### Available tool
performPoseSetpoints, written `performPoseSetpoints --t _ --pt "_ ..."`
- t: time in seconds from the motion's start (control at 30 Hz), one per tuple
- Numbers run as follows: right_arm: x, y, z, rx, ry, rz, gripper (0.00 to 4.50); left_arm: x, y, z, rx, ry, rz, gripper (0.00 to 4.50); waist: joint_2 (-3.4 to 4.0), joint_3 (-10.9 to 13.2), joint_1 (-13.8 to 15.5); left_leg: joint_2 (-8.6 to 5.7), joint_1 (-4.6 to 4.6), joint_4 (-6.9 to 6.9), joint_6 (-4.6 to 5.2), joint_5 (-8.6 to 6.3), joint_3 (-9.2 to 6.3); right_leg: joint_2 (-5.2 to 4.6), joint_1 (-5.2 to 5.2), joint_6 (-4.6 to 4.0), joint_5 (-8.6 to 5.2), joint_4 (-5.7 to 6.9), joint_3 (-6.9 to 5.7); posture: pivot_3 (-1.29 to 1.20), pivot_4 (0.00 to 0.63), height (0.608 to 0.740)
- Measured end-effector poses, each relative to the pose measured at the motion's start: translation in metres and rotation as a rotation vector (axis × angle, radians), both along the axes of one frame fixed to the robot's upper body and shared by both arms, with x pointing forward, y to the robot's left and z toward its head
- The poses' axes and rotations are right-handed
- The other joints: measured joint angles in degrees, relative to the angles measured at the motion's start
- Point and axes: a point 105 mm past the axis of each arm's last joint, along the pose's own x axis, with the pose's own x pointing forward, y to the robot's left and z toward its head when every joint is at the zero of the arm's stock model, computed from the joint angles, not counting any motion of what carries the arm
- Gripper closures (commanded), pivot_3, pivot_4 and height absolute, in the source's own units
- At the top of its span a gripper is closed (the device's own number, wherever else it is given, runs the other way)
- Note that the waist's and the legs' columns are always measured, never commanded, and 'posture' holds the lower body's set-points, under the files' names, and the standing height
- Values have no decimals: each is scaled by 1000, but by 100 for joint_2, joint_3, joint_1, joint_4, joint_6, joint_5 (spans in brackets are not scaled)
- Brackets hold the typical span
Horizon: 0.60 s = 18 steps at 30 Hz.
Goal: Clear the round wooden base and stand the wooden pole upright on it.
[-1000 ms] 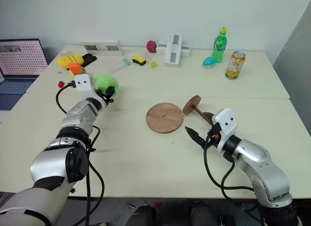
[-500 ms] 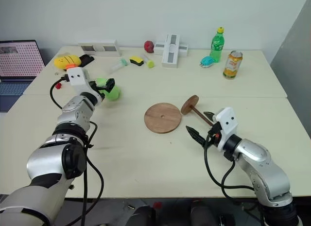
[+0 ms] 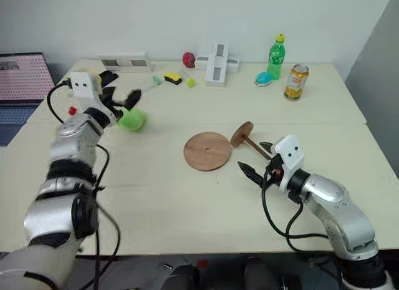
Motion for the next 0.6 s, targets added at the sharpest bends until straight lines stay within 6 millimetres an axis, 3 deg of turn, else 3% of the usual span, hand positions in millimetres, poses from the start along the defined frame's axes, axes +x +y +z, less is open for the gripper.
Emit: performPoseSetpoints --t 0.13,0.27,0.3,0.43,0.6 --pt "22 -14 24 -136 71 18 0 -54 -67 -9 118 80 -417 37 2 -1 11 5 2 4 5 -3 -12 10 4 0 0 10 -12 0 150 740" --pt "30 -10 12 -171 278 76 0 -88 -89 -6 166 99 -593 37 5 0 -24 1 2 14 21 -12 6 5 4 0 0 15 6 0 150 740" --pt "33 -8 7 -164 375 85 0 -103 -102 -7 183 101 -675 37 5 0 0 1 -1 21 30 -17 1 4 5 0 0 14 -1 0 150 740" --pt "43 1 4 -152 506 97 0 -117 -113 -18 198 119 -726 37 6 1 6 0 -2 28 40 -22 2 5 4 0 0 16 0 0 150 740" --pt "65 7 -18 -216 607 72 0 -128 -115 -30 190 132 -710 37 6 1 -1 0 -6 29 44 -25 4 4 1 0 0 14 2 0 150 740"
